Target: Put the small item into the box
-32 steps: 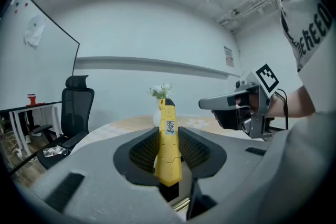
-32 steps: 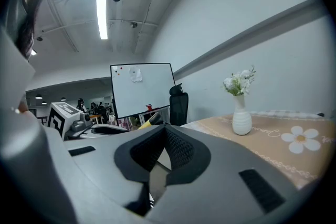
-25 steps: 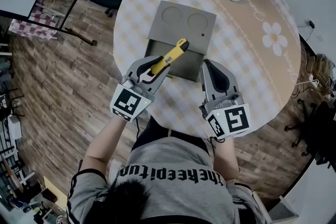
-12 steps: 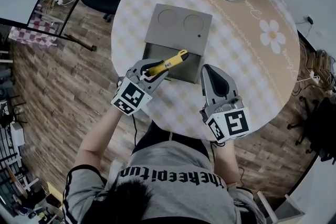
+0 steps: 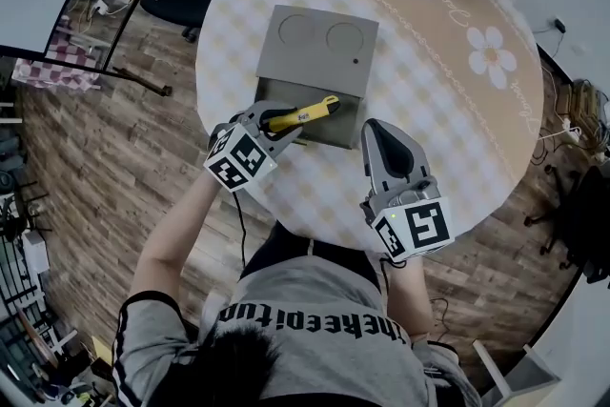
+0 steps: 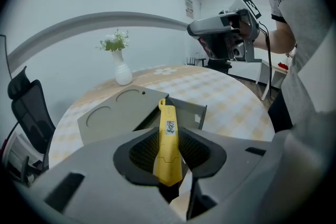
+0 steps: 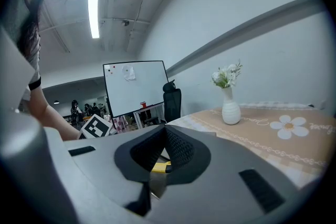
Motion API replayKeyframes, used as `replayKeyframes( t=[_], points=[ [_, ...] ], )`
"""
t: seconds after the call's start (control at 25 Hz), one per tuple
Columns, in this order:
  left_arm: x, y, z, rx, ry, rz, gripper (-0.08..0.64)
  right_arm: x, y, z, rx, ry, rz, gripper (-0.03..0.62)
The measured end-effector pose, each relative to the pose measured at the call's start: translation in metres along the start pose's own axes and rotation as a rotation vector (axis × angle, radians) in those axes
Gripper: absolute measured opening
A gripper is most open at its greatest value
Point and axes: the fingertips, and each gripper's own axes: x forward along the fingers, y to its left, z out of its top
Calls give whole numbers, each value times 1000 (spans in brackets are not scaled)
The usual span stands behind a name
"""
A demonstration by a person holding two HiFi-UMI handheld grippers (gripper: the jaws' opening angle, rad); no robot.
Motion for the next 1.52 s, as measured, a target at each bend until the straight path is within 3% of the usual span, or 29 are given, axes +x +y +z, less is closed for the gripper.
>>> replayKeyframes(
  t=[0.56,0.92,1.52],
  points=[
    [36,6,-10,115,102,-140,123,-4,-11,-8,17,14,-31,6],
    [52,10,-21,116,139,-199,123,-4,-19,-12,21,22,-45,6],
    [64,12,-33,148,213,-233,124,-8,-24,-15,25,23,-64,6]
  ],
)
